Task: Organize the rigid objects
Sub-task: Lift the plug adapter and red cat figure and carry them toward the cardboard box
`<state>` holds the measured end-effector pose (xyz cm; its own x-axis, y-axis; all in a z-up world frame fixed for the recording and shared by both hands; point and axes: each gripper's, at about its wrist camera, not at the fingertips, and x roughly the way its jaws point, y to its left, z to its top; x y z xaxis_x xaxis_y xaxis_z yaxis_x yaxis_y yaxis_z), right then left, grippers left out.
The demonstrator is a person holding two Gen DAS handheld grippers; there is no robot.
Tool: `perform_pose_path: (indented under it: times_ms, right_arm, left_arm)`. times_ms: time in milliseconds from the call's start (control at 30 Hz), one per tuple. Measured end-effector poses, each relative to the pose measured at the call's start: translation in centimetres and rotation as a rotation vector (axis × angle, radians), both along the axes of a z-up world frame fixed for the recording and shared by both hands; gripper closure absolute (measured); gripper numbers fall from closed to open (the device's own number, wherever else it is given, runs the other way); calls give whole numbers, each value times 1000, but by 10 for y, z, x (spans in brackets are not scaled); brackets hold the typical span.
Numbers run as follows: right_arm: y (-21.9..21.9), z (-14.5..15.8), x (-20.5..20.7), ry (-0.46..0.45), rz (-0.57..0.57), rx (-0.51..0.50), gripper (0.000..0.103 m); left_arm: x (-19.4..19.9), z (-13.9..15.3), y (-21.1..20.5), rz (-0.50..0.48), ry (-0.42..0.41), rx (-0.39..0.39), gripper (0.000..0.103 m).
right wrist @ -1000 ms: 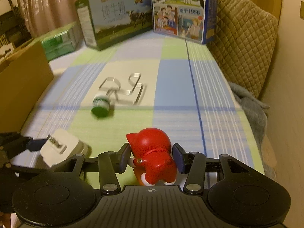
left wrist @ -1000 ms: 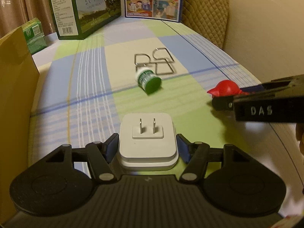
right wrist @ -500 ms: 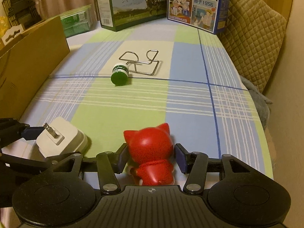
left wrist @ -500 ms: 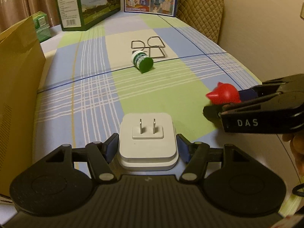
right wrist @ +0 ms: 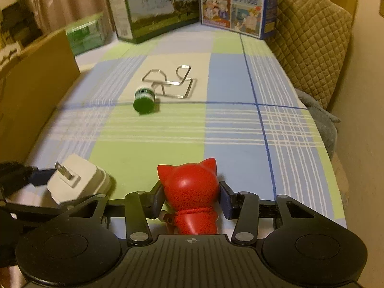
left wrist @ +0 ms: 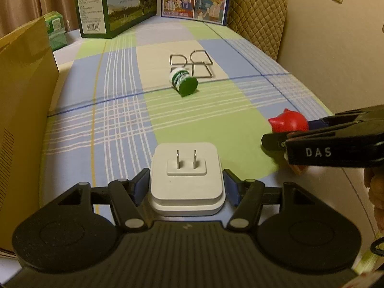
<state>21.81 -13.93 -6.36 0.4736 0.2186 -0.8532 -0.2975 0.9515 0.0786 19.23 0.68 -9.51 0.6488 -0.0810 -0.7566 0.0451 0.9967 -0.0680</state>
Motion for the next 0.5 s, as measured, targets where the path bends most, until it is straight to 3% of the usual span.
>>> perform_pose_path:
  times_ms: [500]
  right_arm:
    - [-6,43,-10,-115,-92,102,60]
  left_arm:
    - [-2,46,-5,-40,-105,21,43]
